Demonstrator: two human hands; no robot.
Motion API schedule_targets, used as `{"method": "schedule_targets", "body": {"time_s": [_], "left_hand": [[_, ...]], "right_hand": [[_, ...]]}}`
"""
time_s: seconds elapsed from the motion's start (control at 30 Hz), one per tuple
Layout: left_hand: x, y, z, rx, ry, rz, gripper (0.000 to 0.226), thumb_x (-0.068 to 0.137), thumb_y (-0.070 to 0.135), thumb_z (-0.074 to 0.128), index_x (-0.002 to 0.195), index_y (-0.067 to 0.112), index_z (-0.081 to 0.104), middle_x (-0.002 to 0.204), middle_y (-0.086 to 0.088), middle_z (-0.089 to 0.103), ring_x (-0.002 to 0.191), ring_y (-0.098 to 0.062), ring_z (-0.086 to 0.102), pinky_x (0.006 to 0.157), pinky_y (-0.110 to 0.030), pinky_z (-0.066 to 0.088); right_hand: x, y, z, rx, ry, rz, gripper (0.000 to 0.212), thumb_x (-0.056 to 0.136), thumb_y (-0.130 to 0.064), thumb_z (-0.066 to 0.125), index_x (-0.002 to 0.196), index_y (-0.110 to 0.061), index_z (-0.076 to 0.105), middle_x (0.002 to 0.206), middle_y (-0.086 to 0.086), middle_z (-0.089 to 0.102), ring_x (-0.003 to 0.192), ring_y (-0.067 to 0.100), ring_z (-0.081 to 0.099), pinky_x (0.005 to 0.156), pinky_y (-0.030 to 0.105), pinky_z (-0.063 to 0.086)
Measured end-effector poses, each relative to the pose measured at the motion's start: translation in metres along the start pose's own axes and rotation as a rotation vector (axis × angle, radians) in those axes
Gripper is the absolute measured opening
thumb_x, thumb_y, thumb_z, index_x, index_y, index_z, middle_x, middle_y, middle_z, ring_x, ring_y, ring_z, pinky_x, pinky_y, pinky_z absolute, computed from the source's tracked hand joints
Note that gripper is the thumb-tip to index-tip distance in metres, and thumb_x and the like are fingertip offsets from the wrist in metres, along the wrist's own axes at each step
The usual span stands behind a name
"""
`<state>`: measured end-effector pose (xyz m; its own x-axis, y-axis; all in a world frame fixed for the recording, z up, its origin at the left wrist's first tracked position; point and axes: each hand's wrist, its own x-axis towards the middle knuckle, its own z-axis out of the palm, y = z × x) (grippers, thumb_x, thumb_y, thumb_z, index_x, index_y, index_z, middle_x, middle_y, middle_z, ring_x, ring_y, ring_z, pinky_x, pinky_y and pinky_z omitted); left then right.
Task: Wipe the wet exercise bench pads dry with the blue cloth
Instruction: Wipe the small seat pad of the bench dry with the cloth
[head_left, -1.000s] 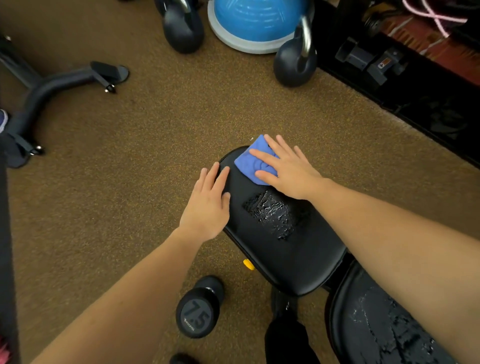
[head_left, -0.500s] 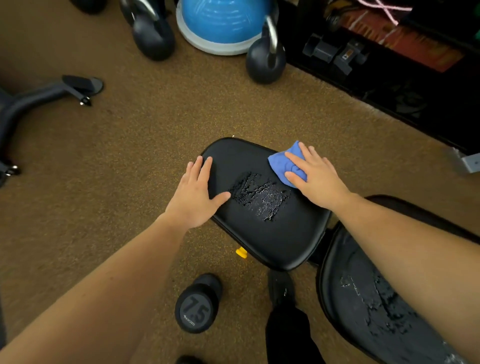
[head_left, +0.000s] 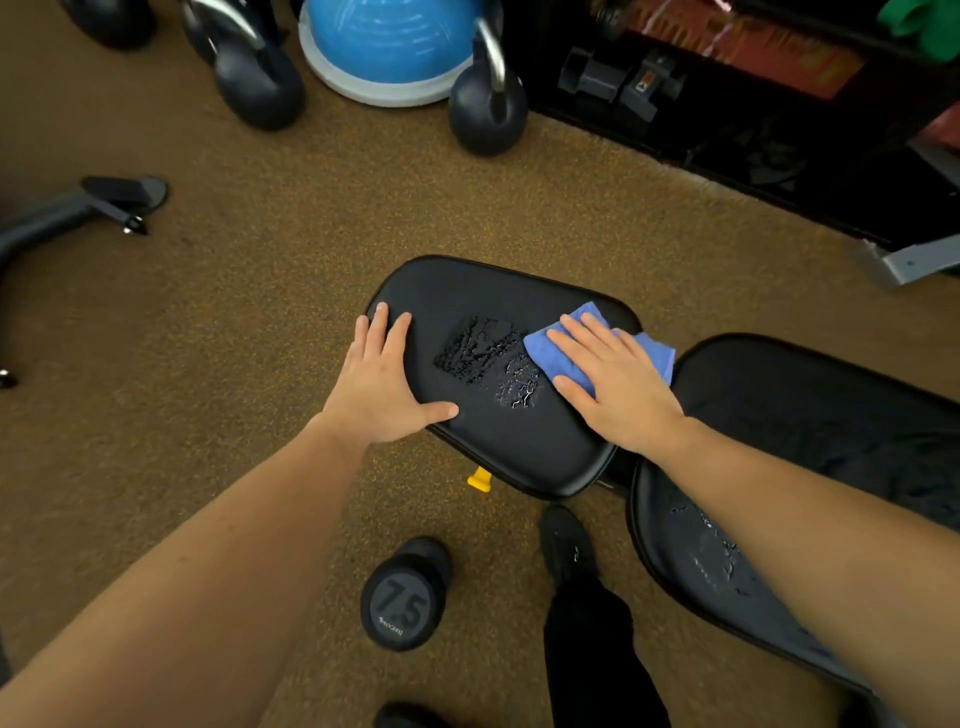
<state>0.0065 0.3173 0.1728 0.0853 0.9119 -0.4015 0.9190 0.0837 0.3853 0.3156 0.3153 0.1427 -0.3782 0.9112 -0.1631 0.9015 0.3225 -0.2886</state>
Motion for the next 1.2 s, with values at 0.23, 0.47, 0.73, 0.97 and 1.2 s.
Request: {"method": "schedule_targets", "body": {"time_s": [0.23,0.47,0.73,0.97,1.2], "left_hand": [[-0.002,-0.005,-0.014,-0.017,-0.093,0.022,0.136,0.064,0.055,0.088,0.161,0.027,-0.002,0.166,0.004,-0.018,0.153,-0.023,-0.018,0.124,-0.047,0.008],[-0.004,-0.001,-0.012,-0.034,-0.08,-0.006,0.136,0.063,0.051,0.09,0.16,0.028,-0.002,0.166,0.006,-0.017,0.153,-0.021,-0.018,0.125,-0.047,0.009],[-0.004,-0.004,-0.01,-0.042,-0.054,-0.002,0.135,0.062,0.054,0.089,0.16,0.03,-0.001,0.167,0.007,-0.015,0.153,-0.02,-0.016,0.125,-0.048,0.01],[-0.004,-0.009,-0.014,-0.066,-0.086,0.015,0.135,0.062,0.051,0.091,0.16,0.031,0.001,0.166,0.011,-0.015,0.153,-0.017,-0.016,0.123,-0.046,0.009],[-0.003,-0.012,-0.017,-0.08,-0.108,0.018,0.131,0.065,0.042,0.092,0.161,0.031,0.002,0.166,0.013,-0.014,0.153,-0.017,-0.015,0.124,-0.046,0.011]], "right_hand": [[-0.028,-0.038,0.018,-0.053,0.002,-0.087,0.059,0.102,-0.051,0.023,0.155,-0.027,0.034,0.162,-0.007,0.028,0.152,0.013,0.019,0.121,0.037,0.016],[-0.05,-0.061,0.017,0.213,-0.092,-0.262,0.053,0.101,-0.049,0.033,0.146,-0.028,0.049,0.153,-0.011,0.045,0.146,0.006,0.031,0.12,0.029,0.019],[0.004,-0.015,-0.051,0.277,0.343,0.043,0.038,0.102,-0.041,0.043,0.133,-0.025,0.057,0.124,-0.002,0.065,0.114,0.026,0.058,0.093,0.041,0.045],[0.006,-0.021,-0.007,-0.044,-0.115,0.101,0.067,0.097,-0.06,0.005,0.159,-0.036,0.008,0.168,-0.005,-0.004,0.153,0.016,-0.012,0.122,0.042,-0.006],[-0.023,-0.06,0.008,-0.093,-0.13,-0.08,0.061,0.101,-0.052,0.008,0.159,-0.034,0.013,0.167,-0.008,0.004,0.153,0.013,-0.008,0.123,0.041,0.0]]}}
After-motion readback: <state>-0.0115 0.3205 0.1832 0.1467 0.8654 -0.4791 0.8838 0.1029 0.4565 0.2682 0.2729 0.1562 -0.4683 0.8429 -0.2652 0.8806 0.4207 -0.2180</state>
